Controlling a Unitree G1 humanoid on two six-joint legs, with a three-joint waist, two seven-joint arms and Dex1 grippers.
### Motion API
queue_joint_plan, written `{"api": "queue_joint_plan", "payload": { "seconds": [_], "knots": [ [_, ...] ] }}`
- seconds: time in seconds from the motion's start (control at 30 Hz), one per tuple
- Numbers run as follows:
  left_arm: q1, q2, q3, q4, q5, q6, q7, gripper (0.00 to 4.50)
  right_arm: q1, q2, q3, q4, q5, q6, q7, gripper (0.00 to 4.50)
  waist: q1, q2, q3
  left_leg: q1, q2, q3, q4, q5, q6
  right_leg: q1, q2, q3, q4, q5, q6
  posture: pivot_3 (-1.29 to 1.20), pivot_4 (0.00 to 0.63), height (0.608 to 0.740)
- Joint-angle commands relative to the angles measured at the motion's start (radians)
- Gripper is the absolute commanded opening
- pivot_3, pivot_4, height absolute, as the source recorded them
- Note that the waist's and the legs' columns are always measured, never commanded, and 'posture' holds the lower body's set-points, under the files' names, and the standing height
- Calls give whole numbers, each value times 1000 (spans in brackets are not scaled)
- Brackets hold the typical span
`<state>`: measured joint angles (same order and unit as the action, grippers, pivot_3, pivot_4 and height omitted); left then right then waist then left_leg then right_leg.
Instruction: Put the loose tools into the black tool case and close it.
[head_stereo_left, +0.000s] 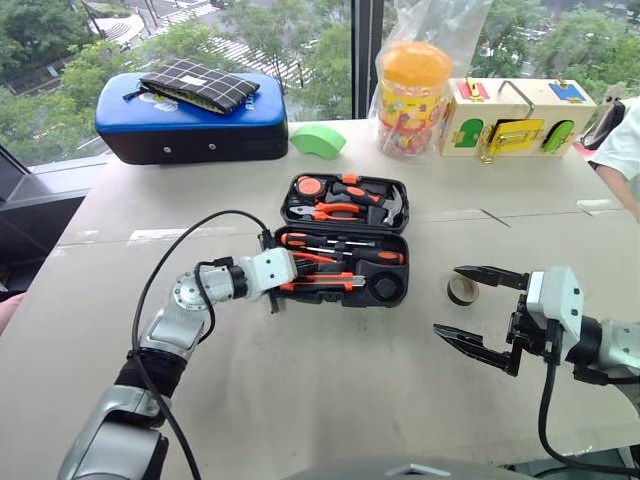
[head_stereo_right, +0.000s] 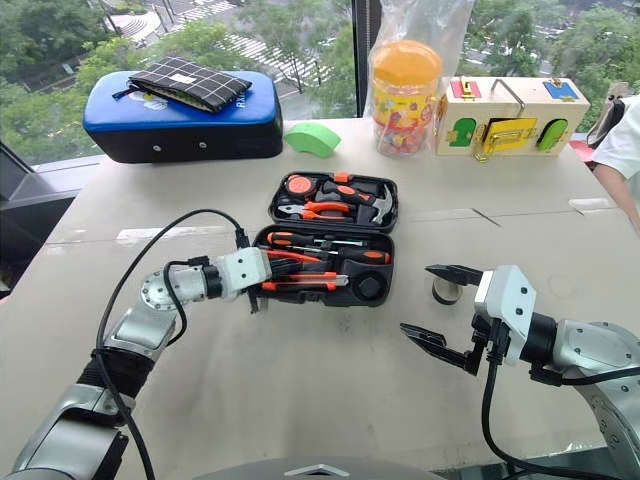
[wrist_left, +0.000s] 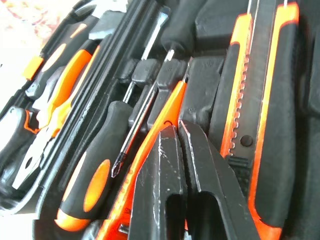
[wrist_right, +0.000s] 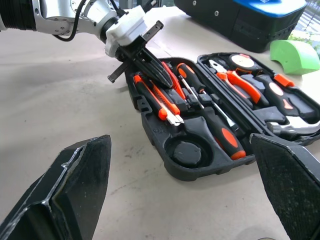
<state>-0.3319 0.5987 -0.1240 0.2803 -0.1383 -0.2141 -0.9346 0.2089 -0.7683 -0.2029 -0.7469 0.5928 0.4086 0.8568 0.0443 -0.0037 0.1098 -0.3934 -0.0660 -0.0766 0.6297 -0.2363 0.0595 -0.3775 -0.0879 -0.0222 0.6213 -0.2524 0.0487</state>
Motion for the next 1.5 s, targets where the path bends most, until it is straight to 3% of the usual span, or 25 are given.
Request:
{"api": "queue_joint_plan", "payload": {
  "seconds": [0.03, 0.17, 0.23, 0.37, 0.47, 0.53, 0.8, 0.83, 0.97, 1.2, 1.33, 1.5],
  "knots": [
    [-20, -10, 106, -162, -300, 337, -57, 61, -21, 6, 5, -7, -27, -8, -35, 4500, -3, -9, 7, -2, 0, 0, 1, 0, 1, -1, 0, -1, 0, 0, 0, 0, 150, 740],
    [-34, 43, 170, -291, -476, 629, -74, 61, -59, 7, 46, 32, -105, 12, -95, 4500, -15, -19, 12, -4, 0, -2, 2, 0, 2, -2, 1, -4, -1, 2, 2, 0, 150, 740],
    [-28, 109, 188, -382, -587, 775, -136, 546, -106, 7, 84, 65, -125, 81, -138, 4500, -21, -18, 13, -4, -1, -2, 2, 0, 2, -2, 1, -4, -1, 2, 2, 0, 150, 740],
    [29, 247, 196, -591, -711, 929, -236, 2165, -200, -38, 173, 119, -154, 282, -183, 4500, -30, -14, 16, -3, -1, -2, 2, 0, 2, -2, 1, -4, -1, 0, 0, 0, 150, 740],
    [57, 281, 204, -672, -745, 964, -243, 3714, -253, -31, 200, 149, -144, 345, -186, 3134, -28, -12, 17, -3, -1, -2, 1, 0, 2, -1, 1, -4, -1, 0, -1, 0, 150, 740],
    [86, 289, 206, -710, -731, 946, -251, 3724, -279, -29, 224, 161, -147, 395, -195, 2278, -25, -12, 18, -3, -1, -2, 1, 0, 2, -1, 0, -4, -1, 0, -1, 0, 150, 740],
    [283, 306, 295, -901, -734, 901, -225, 3724, -373, -33, 335, 276, -213, 554, -242, 2278, -32, -10, 20, -4, -1, -2, 0, -1, 0, -1, 0, -3, -4, 0, -1, 0, 150, 740],
    [332, 312, 333, -942, -747, 900, -224, 3724, -386, -31, 338, 294, -217, 565, -245, 1694, -31, -10, 20, -4, -1, -2, 0, -1, 0, -1, 0, -3, -4, 0, -1, 0, 150, 740],
    [447, 318, 436, -1041, -805, 907, -197, 3724, -413, -43, 332, 287, -217, 570, -228, 49, -28, -9, 21, -3, 0, -2, -1, -2, -1, -1, 0, -3, -4, 0, -1, 0, 150, 740],
    [522, 294, 448, -1084, -812, 926, -63, 3724, -585, -24, 361, 141, -94, 643, -124, 49, -33, -7, 22, -3, 0, -1, 0, -3, -3, -1, 0, -4, -5, 1, -1, 0, 150, 740],
    [553, 279, 444, -1010, -735, 882, -45, 3724, -815, 78, 562, 222, -116, 675, -76, 49, -32, -9, 22, -1, 1, -1, -3, -1, -1, -1, 0, -6, -5, 1, -1, 0, 150, 740],
    [604, 276, 484, -888, -654, 790, -108, 3724, -925, 47, 798, 364, -257, 544, 54, 49, -24, -9, 22, -2, 0, -2, -5, -1, -2, -1, 0, -7, -8, 1, -1, 0, 150, 740]
  ]
}}
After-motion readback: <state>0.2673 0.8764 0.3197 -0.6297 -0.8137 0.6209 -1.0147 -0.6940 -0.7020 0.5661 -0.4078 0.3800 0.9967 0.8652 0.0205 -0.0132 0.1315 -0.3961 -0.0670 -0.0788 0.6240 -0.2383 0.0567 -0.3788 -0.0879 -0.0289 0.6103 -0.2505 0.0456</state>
